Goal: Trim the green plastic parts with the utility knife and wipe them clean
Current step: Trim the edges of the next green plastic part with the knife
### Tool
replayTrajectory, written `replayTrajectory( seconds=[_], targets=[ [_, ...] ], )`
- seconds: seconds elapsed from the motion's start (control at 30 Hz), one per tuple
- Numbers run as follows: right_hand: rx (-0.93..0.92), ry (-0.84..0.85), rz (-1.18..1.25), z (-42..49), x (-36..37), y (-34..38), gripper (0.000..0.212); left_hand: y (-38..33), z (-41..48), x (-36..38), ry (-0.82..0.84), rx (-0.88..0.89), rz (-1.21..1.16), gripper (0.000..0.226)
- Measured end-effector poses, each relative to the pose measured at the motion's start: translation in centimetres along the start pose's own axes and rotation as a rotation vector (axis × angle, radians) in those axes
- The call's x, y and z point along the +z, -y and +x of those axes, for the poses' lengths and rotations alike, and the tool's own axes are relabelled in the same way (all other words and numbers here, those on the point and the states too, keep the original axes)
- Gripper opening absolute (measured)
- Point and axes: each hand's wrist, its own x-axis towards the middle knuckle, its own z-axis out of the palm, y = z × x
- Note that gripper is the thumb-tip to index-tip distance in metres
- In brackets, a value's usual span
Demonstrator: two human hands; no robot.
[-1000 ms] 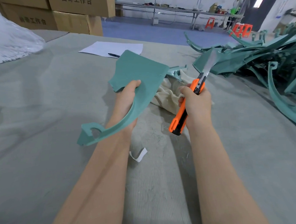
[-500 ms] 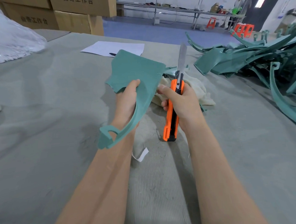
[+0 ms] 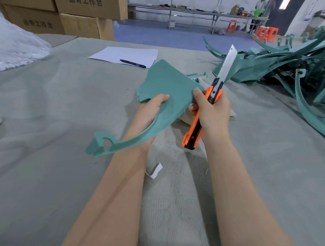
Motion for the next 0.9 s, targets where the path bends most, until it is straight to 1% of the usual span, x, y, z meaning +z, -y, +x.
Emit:
replayTrajectory(
  seconds=[0.03,0.07,0.17,0.37,0.47,0.57,0.67,0.73,0.8,0.83,0.9],
  targets=[
    [0.0,0.006,0.003,-0.1,0.0,0.0,0.015,0.0,0.0,-0.1,0.01,-0.007,-0.013,0.01],
    [-0.001,0.013,0.013,-0.1,0.1,0.0,0.012,0.0,0.0,-0.2,0.016,-0.019,-0.036,0.009],
    [-0.012,0.029,0.034,-0.1,0.1,0.0,0.01,0.0,-0.1,-0.3,0.008,-0.077,-0.128,0.013],
    [-0.044,0.024,-0.04,0.1,-0.1,-0.2,0.01,-0.2,-0.3,-0.2,-0.001,-0.114,-0.187,0.016],
    [-0.017,-0.025,-0.043,0.4,-0.4,-0.4,0.013,-0.6,-0.2,-0.6,-0.047,-0.102,-0.346,0.024],
    [0.036,-0.049,-0.034,0.5,-0.7,-0.4,0.013,-0.9,-0.1,-1.0,-0.097,-0.108,-0.508,0.019],
    [0.086,0.055,-0.062,0.1,-0.3,-0.4,0.012,-0.9,-0.1,-1.0,-0.115,-0.098,-0.564,0.021],
    [0.085,0.173,-0.136,-0.3,0.0,-0.5,0.017,-0.9,-0.2,-1.0,-0.123,-0.096,-0.561,0.021],
    [0.063,0.251,-0.222,-0.6,0.3,-0.5,0.023,-1.0,-0.3,-0.9,-0.13,-0.096,-0.569,0.019],
    [0.049,0.262,-0.256,-0.6,0.3,-0.5,0.027,-1.0,-0.3,-0.9,-0.128,-0.097,-0.575,0.019],
    [0.015,0.231,-0.321,-0.6,0.3,-0.4,0.034,-1.2,-0.4,-0.9,-0.12,-0.102,-0.575,0.018]
  ],
)
